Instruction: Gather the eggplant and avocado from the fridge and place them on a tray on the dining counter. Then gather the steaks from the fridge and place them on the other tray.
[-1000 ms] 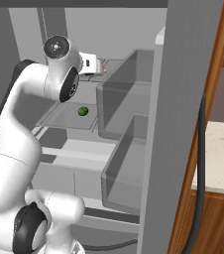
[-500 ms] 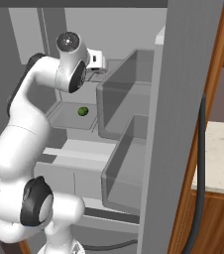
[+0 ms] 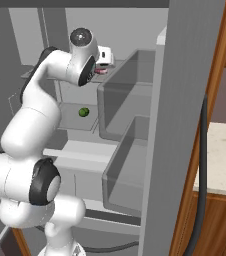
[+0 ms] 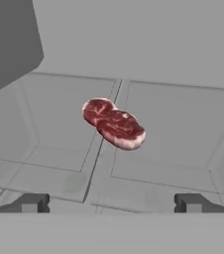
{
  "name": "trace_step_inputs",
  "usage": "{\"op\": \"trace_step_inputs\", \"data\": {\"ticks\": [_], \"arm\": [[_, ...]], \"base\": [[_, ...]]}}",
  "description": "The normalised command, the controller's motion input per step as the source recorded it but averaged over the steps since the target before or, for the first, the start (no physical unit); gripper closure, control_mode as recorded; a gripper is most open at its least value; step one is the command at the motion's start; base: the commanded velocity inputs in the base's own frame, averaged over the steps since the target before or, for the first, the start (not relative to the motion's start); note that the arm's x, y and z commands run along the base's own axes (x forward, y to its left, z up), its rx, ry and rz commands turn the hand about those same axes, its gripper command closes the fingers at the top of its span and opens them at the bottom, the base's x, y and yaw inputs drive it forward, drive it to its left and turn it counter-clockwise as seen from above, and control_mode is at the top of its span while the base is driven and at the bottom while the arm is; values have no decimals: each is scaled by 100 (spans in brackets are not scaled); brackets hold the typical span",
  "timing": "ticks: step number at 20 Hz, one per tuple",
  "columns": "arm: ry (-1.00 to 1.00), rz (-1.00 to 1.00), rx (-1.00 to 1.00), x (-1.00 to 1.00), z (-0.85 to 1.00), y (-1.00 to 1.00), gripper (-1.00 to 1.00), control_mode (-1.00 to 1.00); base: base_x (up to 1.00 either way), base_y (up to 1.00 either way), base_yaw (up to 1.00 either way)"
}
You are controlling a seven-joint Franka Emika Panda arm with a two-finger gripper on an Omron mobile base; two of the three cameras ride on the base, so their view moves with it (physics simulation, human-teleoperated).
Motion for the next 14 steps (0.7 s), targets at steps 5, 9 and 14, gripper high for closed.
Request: {"op": "trace_step_inputs", "data": {"ticks": [5, 9, 14], "arm": [[0, 2, 0, 42, 0, -3, -100, -100], [0, 3, 0, 40, -2, -2, -100, -100], [0, 6, 0, 39, -27, -4, -100, -100]], "base": [[0, 0, 0], [0, 0, 0], [0, 0, 0]]}}
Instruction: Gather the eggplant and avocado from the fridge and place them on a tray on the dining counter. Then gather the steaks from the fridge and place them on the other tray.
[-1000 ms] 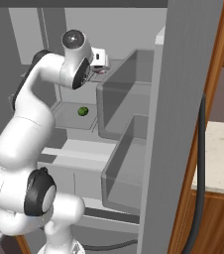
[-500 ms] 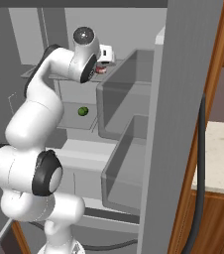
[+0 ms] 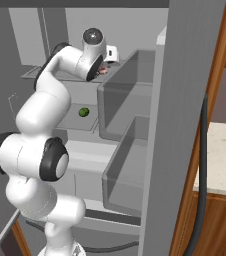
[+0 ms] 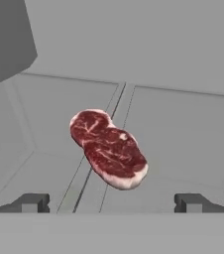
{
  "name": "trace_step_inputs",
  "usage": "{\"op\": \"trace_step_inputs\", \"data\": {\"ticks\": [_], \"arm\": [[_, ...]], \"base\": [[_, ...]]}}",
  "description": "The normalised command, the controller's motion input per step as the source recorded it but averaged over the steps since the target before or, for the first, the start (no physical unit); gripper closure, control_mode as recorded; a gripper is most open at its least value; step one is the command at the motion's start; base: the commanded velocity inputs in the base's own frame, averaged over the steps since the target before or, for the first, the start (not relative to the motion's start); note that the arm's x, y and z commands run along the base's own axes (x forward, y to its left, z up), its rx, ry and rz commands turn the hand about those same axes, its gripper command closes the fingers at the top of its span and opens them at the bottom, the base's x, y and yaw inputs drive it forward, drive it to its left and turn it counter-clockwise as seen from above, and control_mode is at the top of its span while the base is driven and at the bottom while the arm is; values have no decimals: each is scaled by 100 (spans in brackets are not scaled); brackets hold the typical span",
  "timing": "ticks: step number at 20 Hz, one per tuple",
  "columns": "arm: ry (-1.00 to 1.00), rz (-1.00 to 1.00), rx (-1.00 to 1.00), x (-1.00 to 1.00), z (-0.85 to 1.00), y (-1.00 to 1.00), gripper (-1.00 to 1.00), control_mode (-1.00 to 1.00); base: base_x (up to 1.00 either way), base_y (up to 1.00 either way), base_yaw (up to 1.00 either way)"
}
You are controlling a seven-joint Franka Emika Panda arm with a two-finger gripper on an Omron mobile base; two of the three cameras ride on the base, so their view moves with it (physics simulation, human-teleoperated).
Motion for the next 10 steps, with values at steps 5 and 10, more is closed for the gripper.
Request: {"op": "trace_step_inputs", "data": {"ticks": [5, 10], "arm": [[0, 7, 0, 44, -32, -4, -100, -100], [0, 6, 0, 42, -7, -7, -100, -100]], "base": [[0, 0, 0], [0, 0, 0]]}}
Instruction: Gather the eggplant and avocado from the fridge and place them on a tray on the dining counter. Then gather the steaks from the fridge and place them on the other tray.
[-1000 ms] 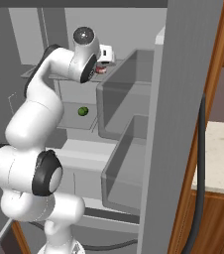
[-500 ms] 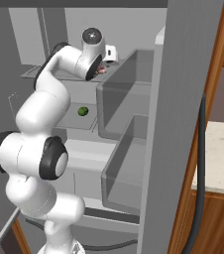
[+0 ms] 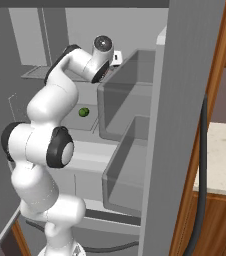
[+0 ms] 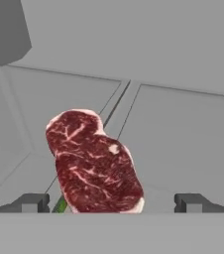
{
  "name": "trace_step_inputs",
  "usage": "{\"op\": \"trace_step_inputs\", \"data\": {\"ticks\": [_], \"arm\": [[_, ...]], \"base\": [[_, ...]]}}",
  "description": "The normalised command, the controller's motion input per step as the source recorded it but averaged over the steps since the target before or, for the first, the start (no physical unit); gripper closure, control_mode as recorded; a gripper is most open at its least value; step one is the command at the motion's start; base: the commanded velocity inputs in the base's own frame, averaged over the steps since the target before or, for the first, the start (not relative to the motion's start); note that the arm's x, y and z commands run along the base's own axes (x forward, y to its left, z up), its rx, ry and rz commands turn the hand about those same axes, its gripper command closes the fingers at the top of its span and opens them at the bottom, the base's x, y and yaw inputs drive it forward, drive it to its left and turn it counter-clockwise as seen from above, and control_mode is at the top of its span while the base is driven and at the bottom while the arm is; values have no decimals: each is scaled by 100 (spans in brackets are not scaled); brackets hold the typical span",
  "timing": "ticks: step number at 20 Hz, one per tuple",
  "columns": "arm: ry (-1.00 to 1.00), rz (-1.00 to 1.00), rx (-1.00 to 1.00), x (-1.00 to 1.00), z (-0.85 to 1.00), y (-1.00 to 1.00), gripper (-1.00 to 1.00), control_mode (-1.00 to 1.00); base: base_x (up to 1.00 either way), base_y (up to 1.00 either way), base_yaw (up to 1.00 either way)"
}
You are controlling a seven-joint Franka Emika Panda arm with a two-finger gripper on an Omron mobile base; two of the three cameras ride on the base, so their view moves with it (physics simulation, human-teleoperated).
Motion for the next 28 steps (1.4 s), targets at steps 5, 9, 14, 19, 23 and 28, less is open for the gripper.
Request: {"op": "trace_step_inputs", "data": {"ticks": [5, 9, 14, 19, 23, 28], "arm": [[0, 4, 0, 28, 0, 0, -100, -100], [3, 1, 0, 0, 0, 3, -100, -100], [3, 4, 0, 0, 0, 22, -100, -100], [0, 13, 0, 1, -1, 34, -100, -100], [0, 6, 0, 3, -7, 2, -100, -100], [0, 0, 0, 0, 0, 0, -100, -100]], "base": [[0, 0, 0], [0, 0, 0], [0, 0, 0], [0, 0, 0], [0, 0, 0], [0, 0, 0]]}}
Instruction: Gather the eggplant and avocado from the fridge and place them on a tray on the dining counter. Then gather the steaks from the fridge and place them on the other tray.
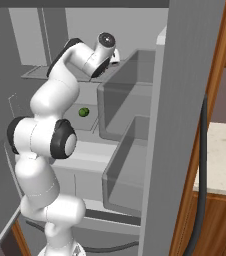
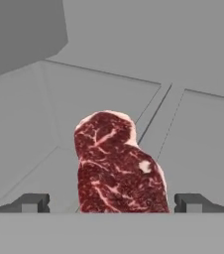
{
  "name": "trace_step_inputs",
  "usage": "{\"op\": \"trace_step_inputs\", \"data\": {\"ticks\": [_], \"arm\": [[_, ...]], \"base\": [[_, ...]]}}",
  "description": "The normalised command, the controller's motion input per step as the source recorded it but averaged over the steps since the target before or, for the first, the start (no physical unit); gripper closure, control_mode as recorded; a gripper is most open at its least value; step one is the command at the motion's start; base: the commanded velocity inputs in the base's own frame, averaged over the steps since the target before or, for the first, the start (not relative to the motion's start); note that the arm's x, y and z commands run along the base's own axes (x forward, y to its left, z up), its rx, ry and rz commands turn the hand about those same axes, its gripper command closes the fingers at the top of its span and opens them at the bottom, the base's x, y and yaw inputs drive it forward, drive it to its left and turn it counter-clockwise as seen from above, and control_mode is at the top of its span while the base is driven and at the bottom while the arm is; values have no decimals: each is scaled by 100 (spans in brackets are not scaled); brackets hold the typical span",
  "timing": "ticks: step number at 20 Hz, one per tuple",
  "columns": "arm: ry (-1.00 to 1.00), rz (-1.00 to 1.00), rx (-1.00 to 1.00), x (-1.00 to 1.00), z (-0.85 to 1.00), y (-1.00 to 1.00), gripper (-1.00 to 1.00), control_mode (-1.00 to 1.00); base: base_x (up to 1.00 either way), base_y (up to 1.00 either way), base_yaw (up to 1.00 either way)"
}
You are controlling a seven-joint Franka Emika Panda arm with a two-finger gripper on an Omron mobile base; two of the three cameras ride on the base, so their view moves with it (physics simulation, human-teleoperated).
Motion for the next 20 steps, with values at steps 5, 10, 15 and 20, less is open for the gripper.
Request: {"op": "trace_step_inputs", "data": {"ticks": [5, 10, 15, 20], "arm": [[0, 0, 0, 1, -11, 0, -100, -100], [1, 0, 0, 6, -20, 0, -100, -100], [0, 0, 0, 20, -5, 0, -100, -100], [3, 0, 0, 12, -13, 0, -100, -100]], "base": [[0, 0, 0], [0, 0, 0], [0, 0, 0], [0, 0, 0]]}}
